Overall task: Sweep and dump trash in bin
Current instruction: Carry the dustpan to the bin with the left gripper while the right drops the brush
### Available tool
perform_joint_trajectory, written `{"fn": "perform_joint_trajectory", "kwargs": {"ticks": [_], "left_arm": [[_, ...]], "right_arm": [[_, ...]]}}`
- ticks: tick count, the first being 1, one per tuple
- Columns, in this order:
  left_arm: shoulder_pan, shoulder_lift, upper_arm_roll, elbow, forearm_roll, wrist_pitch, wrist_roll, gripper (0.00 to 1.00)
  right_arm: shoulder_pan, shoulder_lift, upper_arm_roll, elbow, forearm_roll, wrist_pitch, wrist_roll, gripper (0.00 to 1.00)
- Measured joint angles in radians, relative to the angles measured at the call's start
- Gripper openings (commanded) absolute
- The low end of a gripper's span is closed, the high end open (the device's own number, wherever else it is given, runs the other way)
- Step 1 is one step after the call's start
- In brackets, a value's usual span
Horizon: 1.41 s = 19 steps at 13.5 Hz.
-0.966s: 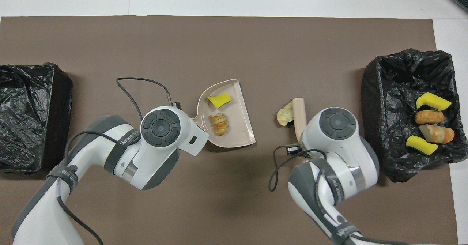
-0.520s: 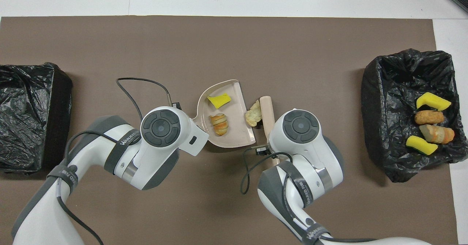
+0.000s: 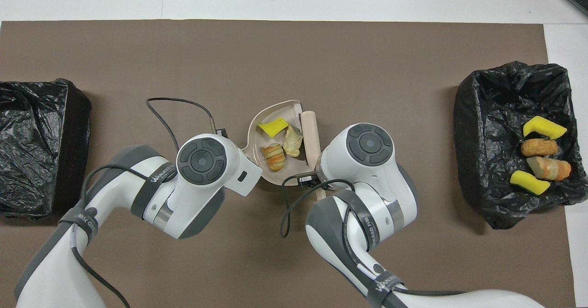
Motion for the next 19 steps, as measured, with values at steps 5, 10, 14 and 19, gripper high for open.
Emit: {"fn": "perform_joint_trajectory", "kwargs": {"ticks": [5,10,14,19], "left_arm": [[0.017,-0.001,0.006,0.004,0.000,0.008,0.115,0.00],[0.079,-0.046,0.010,0.006,0.000,0.002,0.199,0.00],[0.150,-0.124,0.012,0.006,0.000,-0.058,0.318,0.00],[0.297,-0.209,0.015,0.006,-0.021,-0.135,0.491,0.00]], "right_arm": [[0.018,-0.039,0.005,-0.003,-0.055,-0.068,0.089,0.00],[0.105,-0.070,0.008,-0.042,-0.056,-0.068,0.206,0.00],[0.232,-0.108,0.012,-0.093,0.003,-0.033,0.319,0.00],[0.406,-0.119,0.015,-0.207,0.063,0.121,0.450,0.00]]}}
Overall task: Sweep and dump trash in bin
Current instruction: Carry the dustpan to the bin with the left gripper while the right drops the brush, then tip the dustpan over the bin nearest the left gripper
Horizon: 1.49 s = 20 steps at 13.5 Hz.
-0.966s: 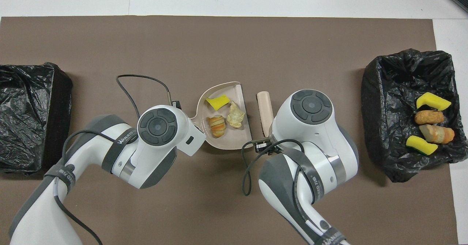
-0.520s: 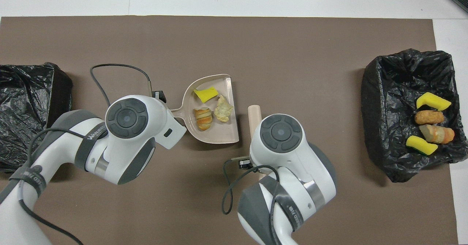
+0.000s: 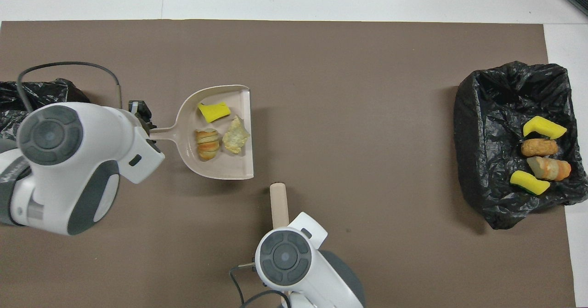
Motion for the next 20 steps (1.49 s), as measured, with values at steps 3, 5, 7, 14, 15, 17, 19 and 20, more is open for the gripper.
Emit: {"fn": "perform_joint_trajectory", "kwargs": {"ticks": [3,5,7,14,15,17,19,20], "left_arm": [[0.153,-0.032,0.005,0.018,-0.072,-0.049,0.060,0.00],[0.263,-0.034,0.009,0.057,-0.124,-0.082,0.181,0.00],[0.350,-0.032,0.011,0.096,-0.139,-0.109,0.247,0.00],[0.568,0.034,0.012,0.265,-0.139,-0.236,0.350,0.00],[0.584,0.037,0.012,0.269,-0.133,-0.236,0.358,0.00],[0.612,0.041,0.013,0.276,-0.071,-0.221,0.372,0.00],[0.646,0.046,0.014,0.279,0.035,-0.162,0.375,0.00],[0.658,0.050,0.014,0.283,0.095,-0.140,0.376,0.00]], "right_arm": [[0.043,0.003,0.000,-0.055,0.001,0.058,0.055,0.99],[0.036,0.003,-0.005,-0.057,0.001,0.057,0.057,1.00],[0.028,0.003,-0.013,-0.047,0.002,0.038,0.057,1.00],[-0.189,-0.015,-0.019,0.199,-0.023,-0.295,0.025,1.00],[-0.234,-0.018,-0.022,0.249,-0.030,-0.352,0.003,1.00],[-0.315,-0.019,-0.025,0.333,-0.067,-0.433,-0.064,1.00],[-0.395,-0.026,-0.027,0.392,-0.086,-0.481,-0.180,1.00],[-0.436,-0.034,-0.029,0.413,-0.092,-0.492,-0.240,1.00]]}}
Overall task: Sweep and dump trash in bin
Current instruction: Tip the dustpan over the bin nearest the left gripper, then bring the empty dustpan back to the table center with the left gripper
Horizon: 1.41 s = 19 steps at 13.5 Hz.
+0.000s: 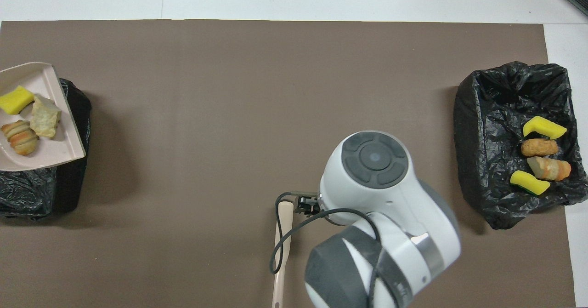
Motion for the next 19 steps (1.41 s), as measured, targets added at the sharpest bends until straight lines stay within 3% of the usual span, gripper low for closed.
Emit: {"fn": "perform_joint_trajectory", "kwargs": {"ticks": [4,8,13,16,19], "left_arm": [[0.008,0.012,-0.006,0.017,0.231,0.015,0.000,0.00],[-0.005,0.018,-0.015,0.017,0.417,0.015,-0.001,0.00],[-0.053,0.018,-0.017,0.018,0.632,-0.003,-0.004,0.00],[-0.131,0.018,-0.019,0.024,0.676,-0.092,-0.031,0.00],[-0.234,0.017,-0.029,0.042,0.635,-0.251,-0.090,0.00]], "right_arm": [[-0.155,-0.033,-0.022,0.047,-0.010,-0.019,-0.244,1.00],[-0.235,-0.035,-0.047,0.109,-0.115,-0.049,-0.424,1.00],[-0.352,-0.032,-0.055,0.138,-0.132,-0.049,-0.516,1.00],[-0.386,-0.031,-0.057,0.145,-0.132,-0.049,-0.517,1.00],[-0.393,-0.030,-0.057,0.148,-0.132,-0.049,-0.517,1.00]]}}
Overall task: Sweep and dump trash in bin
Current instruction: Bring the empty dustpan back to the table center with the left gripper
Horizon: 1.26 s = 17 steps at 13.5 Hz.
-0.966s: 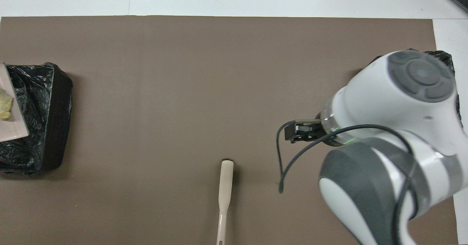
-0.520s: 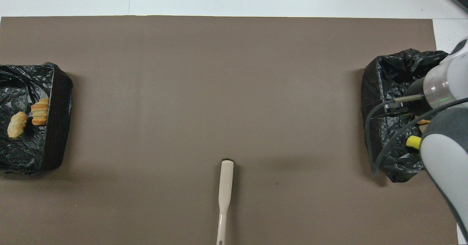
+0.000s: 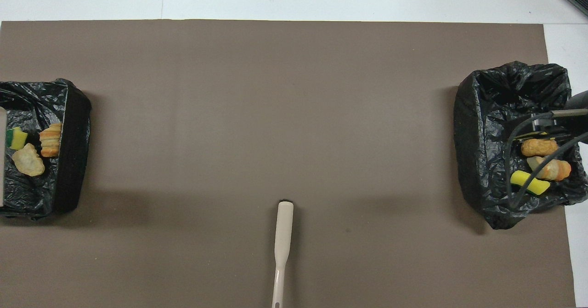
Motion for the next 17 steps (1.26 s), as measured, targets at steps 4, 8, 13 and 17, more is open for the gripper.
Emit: {"fn": "perform_joint_trajectory", "kwargs": {"ticks": [4,8,13,17], "left_arm": [[-0.059,0.000,-0.004,0.003,-0.246,-0.071,-0.110,0.00],[-0.143,0.003,-0.006,0.001,-0.451,-0.125,-0.405,0.00],[-0.398,0.035,-0.016,0.000,-0.622,-0.128,-1.042,0.00],[-0.595,0.127,-0.018,0.000,-0.714,0.001,-1.560,0.00]], "right_arm": [[-0.004,0.000,0.002,0.006,0.000,0.000,0.000,1.00],[-0.024,0.000,-0.003,0.006,0.000,0.000,0.000,1.00],[0.009,-0.002,-0.064,0.016,0.001,0.000,0.000,1.00],[0.041,-0.019,-0.085,0.021,0.001,-0.006,0.000,1.00]]}}
